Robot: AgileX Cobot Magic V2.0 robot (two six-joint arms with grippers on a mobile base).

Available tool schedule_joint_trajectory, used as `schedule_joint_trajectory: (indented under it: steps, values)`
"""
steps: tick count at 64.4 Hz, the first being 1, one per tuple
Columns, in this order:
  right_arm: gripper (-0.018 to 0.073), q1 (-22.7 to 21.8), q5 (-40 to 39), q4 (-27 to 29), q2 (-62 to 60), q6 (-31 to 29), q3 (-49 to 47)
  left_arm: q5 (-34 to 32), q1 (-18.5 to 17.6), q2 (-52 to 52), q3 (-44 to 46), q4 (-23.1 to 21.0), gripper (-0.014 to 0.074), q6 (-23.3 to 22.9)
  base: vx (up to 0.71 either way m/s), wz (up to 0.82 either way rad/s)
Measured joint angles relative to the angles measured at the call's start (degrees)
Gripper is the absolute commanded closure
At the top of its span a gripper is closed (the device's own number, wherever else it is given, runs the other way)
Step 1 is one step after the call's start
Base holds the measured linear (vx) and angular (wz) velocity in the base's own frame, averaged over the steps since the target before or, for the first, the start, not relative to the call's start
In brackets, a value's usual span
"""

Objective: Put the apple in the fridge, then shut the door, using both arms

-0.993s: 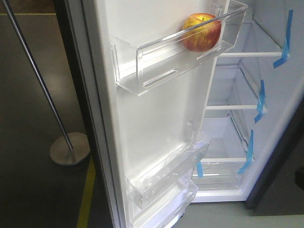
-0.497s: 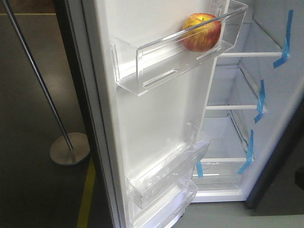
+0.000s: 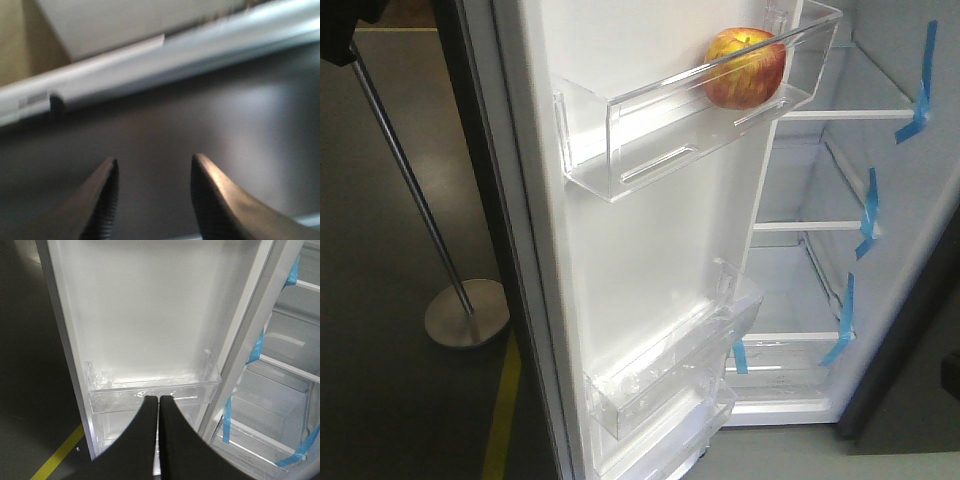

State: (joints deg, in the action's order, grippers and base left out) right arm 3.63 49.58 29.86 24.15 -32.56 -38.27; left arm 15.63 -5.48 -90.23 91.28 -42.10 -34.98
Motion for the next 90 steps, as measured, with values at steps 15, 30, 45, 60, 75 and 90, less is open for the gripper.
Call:
schedule_joint_trajectory:
  steps: [15,30,45,60,75,90]
  values:
    - [0.0562,0.0,0.0,0.0,0.0,0.0,0.0,5.58,0.0,-1.94,4.5,-18.0,0.0261,20.8,0.0,0.0]
    - [0.0562,0.0,0.0,0.0,0.0,0.0,0.0,13.5,0.0,-4.48,4.57,-37.53,0.0261,41.02,0.0,0.0]
    - [0.0562,0.0,0.0,0.0,0.0,0.0,0.0,20.36,0.07,-5.02,4.57,-43.86,0.0261,46.87,0.0,0.0]
    - [0.0562,0.0,-0.23,0.0,0.0,0.0,0.0,26.93,-1.96,-5.07,4.57,-44.55,0.0261,47.51,0.0,0.0]
    - [0.0562,0.0,-0.24,0.0,0.0,0.0,0.0,29.94,-8.79,-5.07,4.57,-44.53,0.0261,51.34,0.0,0.0]
    - [0.0562,0.0,-0.24,0.0,0.0,0.0,0.0,31.89,-17.39,-5.07,5.05,-44.53,0.0261,56.9,0.0,0.0]
